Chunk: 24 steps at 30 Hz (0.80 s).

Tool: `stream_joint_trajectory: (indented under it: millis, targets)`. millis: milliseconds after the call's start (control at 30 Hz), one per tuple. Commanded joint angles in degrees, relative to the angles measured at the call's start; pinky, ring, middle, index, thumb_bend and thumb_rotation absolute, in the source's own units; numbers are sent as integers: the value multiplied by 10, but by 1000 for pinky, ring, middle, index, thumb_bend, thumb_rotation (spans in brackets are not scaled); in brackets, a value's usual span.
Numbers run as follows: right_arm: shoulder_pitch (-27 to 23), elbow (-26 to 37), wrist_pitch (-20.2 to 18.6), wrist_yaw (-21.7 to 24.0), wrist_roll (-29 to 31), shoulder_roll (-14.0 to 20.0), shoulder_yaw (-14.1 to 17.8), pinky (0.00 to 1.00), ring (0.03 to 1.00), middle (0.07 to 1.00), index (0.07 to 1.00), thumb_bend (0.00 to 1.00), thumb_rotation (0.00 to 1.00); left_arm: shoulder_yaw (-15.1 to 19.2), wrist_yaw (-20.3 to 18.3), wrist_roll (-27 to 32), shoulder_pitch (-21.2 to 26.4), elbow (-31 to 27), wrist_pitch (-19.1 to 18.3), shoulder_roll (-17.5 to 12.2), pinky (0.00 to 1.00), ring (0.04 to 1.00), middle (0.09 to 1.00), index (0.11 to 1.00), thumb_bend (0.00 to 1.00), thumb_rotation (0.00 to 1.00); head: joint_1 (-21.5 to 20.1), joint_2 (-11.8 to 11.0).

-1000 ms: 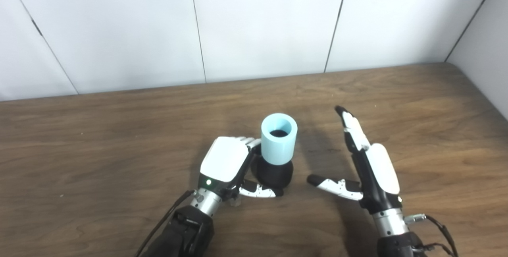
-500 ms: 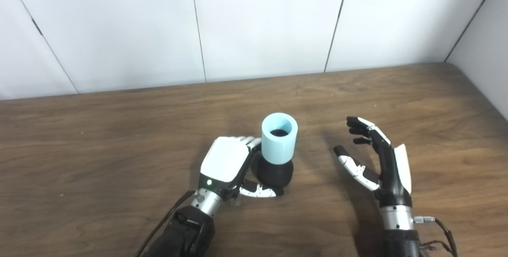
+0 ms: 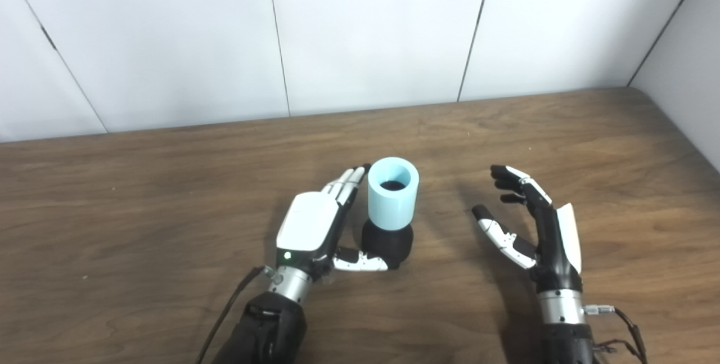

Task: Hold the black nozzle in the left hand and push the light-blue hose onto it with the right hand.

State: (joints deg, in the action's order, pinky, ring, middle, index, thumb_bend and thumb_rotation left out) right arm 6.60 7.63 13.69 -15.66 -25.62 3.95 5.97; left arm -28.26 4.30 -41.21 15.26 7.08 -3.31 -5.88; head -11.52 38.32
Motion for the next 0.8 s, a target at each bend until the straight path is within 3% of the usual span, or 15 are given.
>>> stream_joint_trajectory:
  millis: [0,167,367,400,467,533,633,700,733,767]
  targets:
    - [-4,-18,17,-2,17,7,1,687,762,767,749,292,398,52,-168,119,-69,65,-105,-59,982,1000,993,991,1000,349,2,0]
    - [-8,-30,22,3,42,9,0,711,770,770,747,294,369,88,-184,191,-78,49,-91,-83,770,924,1000,997,1000,279,6,-4]
    - [-9,-33,25,2,54,10,-2,724,776,775,750,305,340,135,-175,275,-94,36,-51,-102,828,907,945,971,1000,296,8,-4]
    - [-9,-32,26,0,52,10,-3,713,769,772,747,301,329,142,-174,285,-97,29,-46,-103,828,898,928,953,986,251,10,-4]
    - [-9,-32,25,-1,52,9,-3,704,763,768,744,296,303,156,-174,307,-101,15,-49,-104,821,882,908,928,913,172,10,-5]
    - [-9,-33,20,0,53,8,-3,711,766,771,748,303,354,174,-173,332,-106,0,-55,-101,842,884,885,877,661,38,10,-4]
    - [-8,-34,20,7,64,10,-4,715,766,772,751,305,382,190,-182,348,-111,-39,-83,-109,868,884,866,840,458,3,14,-8]
    - [-7,-26,14,17,82,8,-5,703,758,766,741,312,363,209,-178,364,-119,-79,-101,-108,834,853,842,819,351,0,22,-6]
    - [-6,-22,11,20,87,7,-5,695,752,759,734,312,331,219,-171,363,-124,-100,-105,-107,850,854,848,838,236,42,22,-6]
    - [-8,-25,10,21,88,7,-5,692,749,757,731,315,322,230,-162,360,-128,-119,-109,-106,808,826,825,820,245,30,23,-7]
